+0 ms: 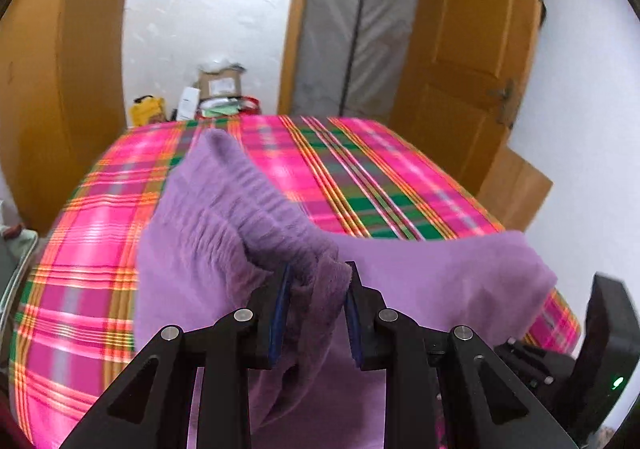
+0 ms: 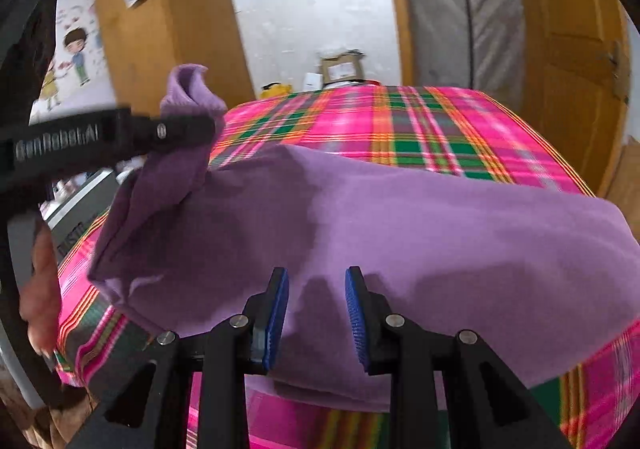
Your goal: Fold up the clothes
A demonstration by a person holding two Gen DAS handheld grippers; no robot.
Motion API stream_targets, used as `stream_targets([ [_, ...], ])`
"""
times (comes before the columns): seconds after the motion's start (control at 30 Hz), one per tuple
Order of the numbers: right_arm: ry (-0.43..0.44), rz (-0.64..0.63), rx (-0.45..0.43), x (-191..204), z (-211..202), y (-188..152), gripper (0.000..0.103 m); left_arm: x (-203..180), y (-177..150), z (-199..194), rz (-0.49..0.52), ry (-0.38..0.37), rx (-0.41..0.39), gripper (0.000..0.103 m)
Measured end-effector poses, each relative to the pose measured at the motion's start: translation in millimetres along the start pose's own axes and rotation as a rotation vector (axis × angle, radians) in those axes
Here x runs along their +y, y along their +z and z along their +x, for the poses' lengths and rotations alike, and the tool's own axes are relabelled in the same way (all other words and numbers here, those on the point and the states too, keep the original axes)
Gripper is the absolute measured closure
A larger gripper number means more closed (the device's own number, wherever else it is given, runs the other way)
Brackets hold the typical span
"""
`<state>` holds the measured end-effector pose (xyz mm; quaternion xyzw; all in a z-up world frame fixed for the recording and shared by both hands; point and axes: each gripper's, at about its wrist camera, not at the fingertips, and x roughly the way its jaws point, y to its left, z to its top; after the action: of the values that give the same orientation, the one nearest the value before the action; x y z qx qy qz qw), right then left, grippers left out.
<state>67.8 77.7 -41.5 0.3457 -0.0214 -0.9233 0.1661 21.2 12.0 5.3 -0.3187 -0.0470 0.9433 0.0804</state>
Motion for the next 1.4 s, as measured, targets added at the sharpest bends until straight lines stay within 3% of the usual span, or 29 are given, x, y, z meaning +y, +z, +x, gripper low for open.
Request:
stream_targets([
  [0.37,-0.01,0.06,0.005,-22,-3,-1,0.073,-19,-28,22,0.027,-0.038,0.092,0.077],
  [0.5,0.013,0.11,0.008,-32,0,4,0.073,-18,-41,18,0.029,-0.133,0.129,0.065],
  [0.67,0.053,0.189,0.017,-43,4,15,0.073,-22,-65,7,0.082,-0.215,0.191,0.065],
  [0.77,0.122,0.22,0.024,-44,12,24,0.068,-14,-72,-7,0.056,-0.247,0.192,0.064],
  [0.93,0.384,0.298,0.099,-41,37,33,0.061,34,-76,-43,-0.076,-0.181,0.105,0.064],
  [1.07,0.494,0.329,0.133,-37,59,44,0.054,75,-75,-63,-0.187,-0.075,0.042,0.053],
  [1.17,0.567,0.392,0.189,-38,78,47,0.044,95,-77,-67,-0.247,-0.045,0.027,0.052],
  [1.4,0.486,0.365,0.225,-27,94,55,0.043,102,-85,-55,-0.274,-0.04,0.07,0.052],
])
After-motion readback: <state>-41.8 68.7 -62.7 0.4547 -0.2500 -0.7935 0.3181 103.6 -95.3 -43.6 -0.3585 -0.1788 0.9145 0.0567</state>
